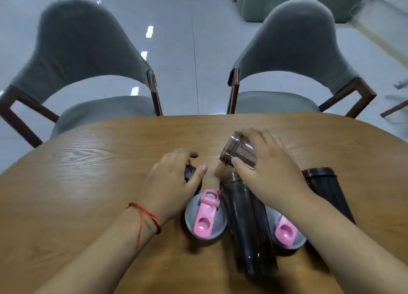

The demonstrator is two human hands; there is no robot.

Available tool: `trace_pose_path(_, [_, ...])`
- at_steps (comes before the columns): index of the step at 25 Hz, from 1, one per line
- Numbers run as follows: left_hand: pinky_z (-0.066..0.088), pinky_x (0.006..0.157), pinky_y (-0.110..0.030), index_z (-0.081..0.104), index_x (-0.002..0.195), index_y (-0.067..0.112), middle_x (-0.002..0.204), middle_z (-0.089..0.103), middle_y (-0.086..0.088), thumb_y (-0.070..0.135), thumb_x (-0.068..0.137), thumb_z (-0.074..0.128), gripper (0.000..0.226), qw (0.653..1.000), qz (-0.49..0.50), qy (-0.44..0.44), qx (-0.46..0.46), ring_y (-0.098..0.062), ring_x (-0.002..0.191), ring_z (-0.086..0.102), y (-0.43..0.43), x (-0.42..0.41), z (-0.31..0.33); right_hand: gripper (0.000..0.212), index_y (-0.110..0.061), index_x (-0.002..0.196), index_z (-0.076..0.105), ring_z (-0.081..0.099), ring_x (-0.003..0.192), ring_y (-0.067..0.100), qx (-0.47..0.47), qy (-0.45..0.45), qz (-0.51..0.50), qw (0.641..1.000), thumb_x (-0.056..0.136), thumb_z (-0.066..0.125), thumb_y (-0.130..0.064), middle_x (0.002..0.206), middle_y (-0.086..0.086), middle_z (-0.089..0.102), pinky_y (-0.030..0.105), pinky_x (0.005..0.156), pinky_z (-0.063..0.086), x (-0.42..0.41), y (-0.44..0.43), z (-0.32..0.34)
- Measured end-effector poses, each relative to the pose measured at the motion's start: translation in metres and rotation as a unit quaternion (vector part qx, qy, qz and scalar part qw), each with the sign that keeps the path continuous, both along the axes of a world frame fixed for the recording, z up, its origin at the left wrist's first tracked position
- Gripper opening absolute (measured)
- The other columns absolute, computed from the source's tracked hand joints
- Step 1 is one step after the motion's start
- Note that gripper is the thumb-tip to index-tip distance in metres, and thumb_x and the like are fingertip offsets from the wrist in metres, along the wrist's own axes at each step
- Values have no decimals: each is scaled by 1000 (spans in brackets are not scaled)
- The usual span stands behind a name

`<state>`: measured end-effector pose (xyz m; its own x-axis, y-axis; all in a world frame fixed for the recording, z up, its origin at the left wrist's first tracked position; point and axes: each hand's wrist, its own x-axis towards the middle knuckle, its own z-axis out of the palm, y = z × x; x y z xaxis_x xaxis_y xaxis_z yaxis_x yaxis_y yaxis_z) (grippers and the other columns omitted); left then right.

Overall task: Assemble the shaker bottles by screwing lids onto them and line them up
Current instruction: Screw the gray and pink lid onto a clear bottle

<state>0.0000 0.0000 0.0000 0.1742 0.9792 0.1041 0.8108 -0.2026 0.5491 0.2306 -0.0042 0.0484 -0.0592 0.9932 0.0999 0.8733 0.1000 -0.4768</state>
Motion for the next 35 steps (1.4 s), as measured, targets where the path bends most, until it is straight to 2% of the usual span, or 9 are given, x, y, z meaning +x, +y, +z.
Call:
trace_pose_path(3, [53, 107, -52, 73, 124, 24, 132, 71, 4, 52, 102, 51, 42, 994, -6, -6, 109, -22, 127, 62, -24, 2, -22, 53, -34, 142, 56, 54, 123, 24, 79, -15, -14, 997, 92, 55, -49, 137, -7, 61, 48, 106, 47, 9, -38, -15])
trace_pose_path(7, [50, 109, -53, 78, 114, 21, 129, 74, 2, 37, 104, 63, 24, 973, -41, -38, 225, -24, 129, 64, -67, 0, -42, 29, -35, 126, 65, 58, 115, 21, 128, -9, -67, 990, 100, 61, -46, 124, -10, 68, 36, 95, 37, 8, -82, -28])
trace_pose_path(11, [47, 111, -53, 77, 125, 23, 131, 74, 3, 51, 103, 59, 40, 967, -59, 16, 247, -25, 132, 62, -87, -2, -52, 28, -37, 104, 64, 61, 109, 19, 82, 9, -136, 987, 100, 52, -61, 105, -16, 67, 42, 96, 38, -5, -99, -34])
trace_pose_path(16, [28, 128, -68, 63, 149, 28, 155, 63, 6, 82, 85, 59, 84, 974, -74, 111, 185, -26, 160, 41, -85, -5, -61, 54, -41, 126, 59, 62, 120, 19, 74, -29, -150, 985, 93, 40, -79, 125, -13, 68, 48, 107, 41, -12, -104, -41])
trace_pose_path(19, [22, 131, -69, 64, 142, 30, 152, 64, 6, 86, 75, 66, 88, 974, -82, 110, 181, -27, 162, 38, -87, -8, -62, 75, -39, 139, 51, 59, 126, 24, 24, -68, -168, 983, 86, 33, -90, 129, -8, 69, 53, 110, 38, -15, -108, -39])
trace_pose_path(23, [29, 128, -61, 68, 130, 29, 140, 65, 4, 90, 66, 72, 88, 970, -96, 112, 190, -26, 152, 46, -94, -13, -52, 81, -36, 141, 50, 59, 124, 26, 33, -123, -171, 977, 84, 32, -90, 120, -7, 74, 53, 109, 36, -22, -111, -37])
trace_pose_path(26, [46, 109, -48, 68, 125, 30, 130, 65, 6, 81, 67, 75, 77, 970, -105, 111, 189, -24, 130, 54, -113, -18, -44, 79, -33, 138, 55, 61, 120, 27, 60, -151, -171, 972, 86, 34, -89, 119, -6, 76, 49, 103, 36, -29, -123, -36])
trace_pose_path(29, [50, 101, -42, 62, 131, 34, 133, 61, 9, 76, 68, 78, 77, 982, -104, 79, 135, -21, 122, 56, -137, -25, -46, 80, -32, 135, 60, 62, 116, 26, 74, -178, -165, 967, 86, 36, -89, 116, -6, 77, 47, 96, 37, -38, -134, -35])
trace_pose_path(35, [57, 98, -38, 47, 120, 37, 118, 61, 27, 59, 69, 94, 72, 996, -10, -64, 61, -11, 108, 63, -156, -46, -52, 77, -38, 142, 54, 67, 123, 26, 39, -92, -120, 988, 83, 54, -87, 132, -7, 73, 41, 92, 51, -51, -160, -31])
